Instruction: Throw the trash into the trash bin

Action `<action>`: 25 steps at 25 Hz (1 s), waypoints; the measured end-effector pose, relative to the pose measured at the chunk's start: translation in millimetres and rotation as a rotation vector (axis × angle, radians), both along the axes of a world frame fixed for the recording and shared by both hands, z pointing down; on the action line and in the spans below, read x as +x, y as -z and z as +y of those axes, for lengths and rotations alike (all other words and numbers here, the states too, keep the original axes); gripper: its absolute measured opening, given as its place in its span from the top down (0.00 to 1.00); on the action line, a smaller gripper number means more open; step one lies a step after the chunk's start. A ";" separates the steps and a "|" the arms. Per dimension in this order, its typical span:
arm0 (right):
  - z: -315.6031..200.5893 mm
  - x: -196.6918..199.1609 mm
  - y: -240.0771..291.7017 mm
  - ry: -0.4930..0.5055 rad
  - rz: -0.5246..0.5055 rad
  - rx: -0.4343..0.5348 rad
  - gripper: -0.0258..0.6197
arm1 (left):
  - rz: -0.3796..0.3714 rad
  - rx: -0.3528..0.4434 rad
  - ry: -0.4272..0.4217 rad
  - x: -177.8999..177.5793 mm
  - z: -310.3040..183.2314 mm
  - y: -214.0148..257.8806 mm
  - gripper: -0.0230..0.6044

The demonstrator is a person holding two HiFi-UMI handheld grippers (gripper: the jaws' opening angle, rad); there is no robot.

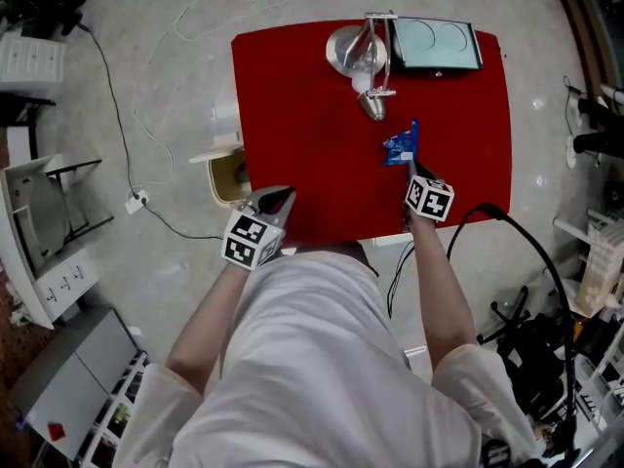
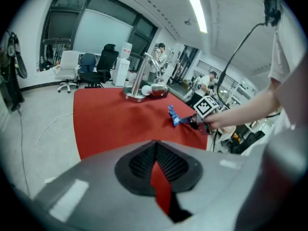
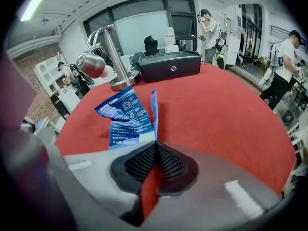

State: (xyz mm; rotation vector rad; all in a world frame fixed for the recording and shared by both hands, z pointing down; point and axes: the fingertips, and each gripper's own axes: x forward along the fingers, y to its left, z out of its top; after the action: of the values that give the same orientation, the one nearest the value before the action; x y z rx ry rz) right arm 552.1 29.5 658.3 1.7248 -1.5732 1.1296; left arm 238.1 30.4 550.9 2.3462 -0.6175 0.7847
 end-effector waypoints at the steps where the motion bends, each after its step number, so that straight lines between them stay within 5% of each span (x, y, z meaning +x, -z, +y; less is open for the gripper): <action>1: -0.8 -1.9 1.5 0.009 0.000 0.007 0.96 | 0.000 -0.001 0.002 -1.8 1.4 -0.2 0.96; 25: 5.4 -108.1 79.1 0.071 -0.046 0.212 0.96 | 0.040 0.046 0.060 -85.0 28.9 14.0 0.96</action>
State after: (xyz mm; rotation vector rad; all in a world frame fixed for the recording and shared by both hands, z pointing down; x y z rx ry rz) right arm 444.1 34.9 579.2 1.7706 -1.8235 1.0043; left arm 153.1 59.4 536.9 2.3675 -0.6925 0.7016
